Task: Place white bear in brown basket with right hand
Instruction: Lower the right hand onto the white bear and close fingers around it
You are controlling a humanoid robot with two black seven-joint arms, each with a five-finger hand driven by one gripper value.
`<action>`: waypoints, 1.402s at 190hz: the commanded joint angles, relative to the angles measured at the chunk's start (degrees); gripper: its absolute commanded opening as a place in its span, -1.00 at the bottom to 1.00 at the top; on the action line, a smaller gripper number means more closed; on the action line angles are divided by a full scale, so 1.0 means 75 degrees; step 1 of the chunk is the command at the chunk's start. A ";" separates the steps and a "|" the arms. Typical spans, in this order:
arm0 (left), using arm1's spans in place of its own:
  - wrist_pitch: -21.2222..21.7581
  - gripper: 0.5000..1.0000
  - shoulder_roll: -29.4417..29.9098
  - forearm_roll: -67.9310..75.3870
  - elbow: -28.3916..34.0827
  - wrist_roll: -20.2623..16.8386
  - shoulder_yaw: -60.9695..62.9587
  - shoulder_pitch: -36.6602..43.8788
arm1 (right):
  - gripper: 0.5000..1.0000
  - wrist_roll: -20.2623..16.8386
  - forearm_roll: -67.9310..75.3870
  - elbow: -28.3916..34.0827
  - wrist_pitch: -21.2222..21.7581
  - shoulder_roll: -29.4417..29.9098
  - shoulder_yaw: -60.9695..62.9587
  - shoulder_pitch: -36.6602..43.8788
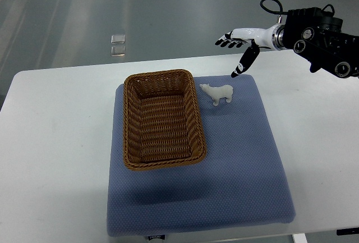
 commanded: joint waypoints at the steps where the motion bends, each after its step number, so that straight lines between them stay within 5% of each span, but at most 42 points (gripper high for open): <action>1: 0.0011 1.00 0.0000 0.0000 0.0002 0.0000 -0.0002 -0.0002 | 0.71 0.0001 0.0106 -0.0001 -0.0073 0.0063 -0.0020 -0.0098; 214: 0.0011 1.00 0.0000 0.0000 0.0002 0.0000 0.0009 -0.0002 | 0.32 0.0212 -0.0280 -0.0270 -0.1034 0.0767 -0.0208 -0.1176; 266: 0.0011 1.00 0.0000 0.0000 0.0002 0.0000 0.0009 -0.0002 | -0.26 0.0352 -0.0327 -0.0294 -0.1233 0.0837 -0.0337 -0.1305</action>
